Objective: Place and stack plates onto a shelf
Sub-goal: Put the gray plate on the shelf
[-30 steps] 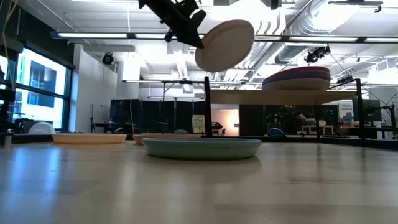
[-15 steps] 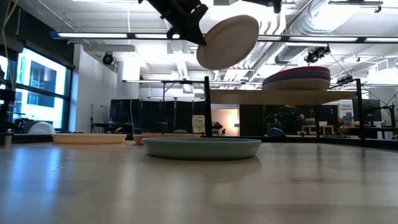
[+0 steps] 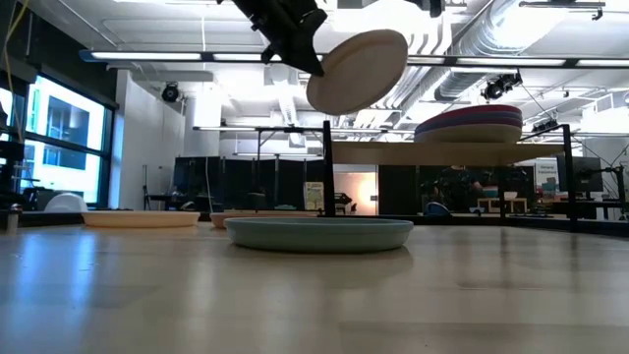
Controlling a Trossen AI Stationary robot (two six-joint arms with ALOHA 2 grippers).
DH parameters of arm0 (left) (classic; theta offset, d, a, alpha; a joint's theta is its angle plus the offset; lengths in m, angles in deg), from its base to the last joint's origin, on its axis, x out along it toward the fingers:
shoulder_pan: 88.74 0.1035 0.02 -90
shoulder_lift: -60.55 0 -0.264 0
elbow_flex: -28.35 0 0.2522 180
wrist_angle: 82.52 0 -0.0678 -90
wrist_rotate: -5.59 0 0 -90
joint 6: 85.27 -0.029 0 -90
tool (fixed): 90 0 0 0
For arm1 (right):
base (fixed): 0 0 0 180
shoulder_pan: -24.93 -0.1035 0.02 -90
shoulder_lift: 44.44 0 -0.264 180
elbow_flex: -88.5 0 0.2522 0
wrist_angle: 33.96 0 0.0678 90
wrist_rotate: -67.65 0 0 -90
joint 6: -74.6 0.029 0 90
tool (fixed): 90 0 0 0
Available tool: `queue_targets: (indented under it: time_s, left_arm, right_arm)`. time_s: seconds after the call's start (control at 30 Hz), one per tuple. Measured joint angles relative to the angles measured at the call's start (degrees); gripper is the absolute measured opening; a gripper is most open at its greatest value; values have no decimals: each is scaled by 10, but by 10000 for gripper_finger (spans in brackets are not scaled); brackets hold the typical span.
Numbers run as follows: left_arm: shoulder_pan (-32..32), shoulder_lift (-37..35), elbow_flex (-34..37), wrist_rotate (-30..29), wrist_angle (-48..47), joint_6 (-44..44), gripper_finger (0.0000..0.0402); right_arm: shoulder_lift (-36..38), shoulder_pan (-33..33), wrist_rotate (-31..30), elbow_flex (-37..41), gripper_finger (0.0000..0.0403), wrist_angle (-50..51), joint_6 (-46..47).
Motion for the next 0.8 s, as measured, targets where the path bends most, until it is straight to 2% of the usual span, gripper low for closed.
queue_targets:
  time_s: [0.13,0.3,0.57,0.8]
  left_arm:
    - [0,0,0,0,0,0,0]
    - [0,0,0,0,0,0,0]
    - [0,0,0,0,-5,-5,0]
    - [-2,0,0,0,-17,1,0]
  right_arm:
    - [0,0,0,0,36,-4,-10]
    - [0,0,-1,0,36,3,46]
    - [0,-9,6,0,37,56,-16]
    - [0,-9,5,0,67,100,14]
